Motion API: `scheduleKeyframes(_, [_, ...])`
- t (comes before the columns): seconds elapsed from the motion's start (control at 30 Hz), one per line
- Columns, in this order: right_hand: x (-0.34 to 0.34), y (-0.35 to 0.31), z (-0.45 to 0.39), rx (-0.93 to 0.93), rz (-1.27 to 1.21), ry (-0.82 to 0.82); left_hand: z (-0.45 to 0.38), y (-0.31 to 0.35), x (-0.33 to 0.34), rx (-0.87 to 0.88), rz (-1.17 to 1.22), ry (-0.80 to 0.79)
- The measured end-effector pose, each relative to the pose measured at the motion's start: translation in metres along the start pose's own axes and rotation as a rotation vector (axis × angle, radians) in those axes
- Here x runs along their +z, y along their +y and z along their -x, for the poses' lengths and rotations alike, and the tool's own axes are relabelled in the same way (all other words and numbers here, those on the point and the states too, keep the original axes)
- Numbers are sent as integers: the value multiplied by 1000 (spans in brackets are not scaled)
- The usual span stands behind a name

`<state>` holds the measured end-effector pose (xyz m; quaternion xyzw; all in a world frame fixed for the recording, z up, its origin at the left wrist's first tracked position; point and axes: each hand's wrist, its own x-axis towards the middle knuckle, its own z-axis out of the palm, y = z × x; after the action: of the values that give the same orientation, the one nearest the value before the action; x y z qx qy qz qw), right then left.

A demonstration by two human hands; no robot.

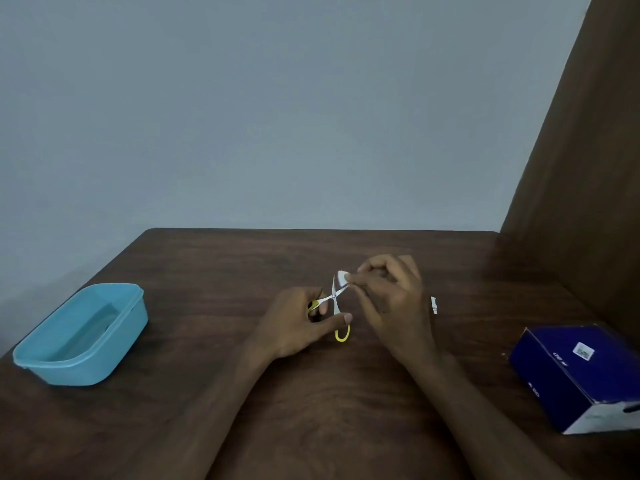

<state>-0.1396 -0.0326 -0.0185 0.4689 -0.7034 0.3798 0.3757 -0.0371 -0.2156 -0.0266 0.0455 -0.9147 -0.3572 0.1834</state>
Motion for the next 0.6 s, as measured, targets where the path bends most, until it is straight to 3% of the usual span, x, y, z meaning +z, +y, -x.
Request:
scheduleKeyframes(0.07, [0, -4, 1, -90, 61, -120, 0, -2, 0, 41, -23, -14])
scheduleKeyframes(0.17, [5, 3, 3, 18, 98, -231, 1, -2, -1, 82, -45, -27])
scheduleKeyframes(0.3, [5, 10, 4, 226, 42, -66, 2, -2, 0, 69, -39, -9])
scheduleKeyframes(0.37, [2, 6, 2, 239, 7, 15, 1, -2, 1, 67, -28, -15])
scheduleKeyframes(0.5, [5, -2, 3, 150, 24, -118, 1, -1, 0, 109, -45, -30])
scheduleKeyframes(0.6, [12, 3, 5, 320, -93, -128, 1, -1, 0, 128, -52, -33])
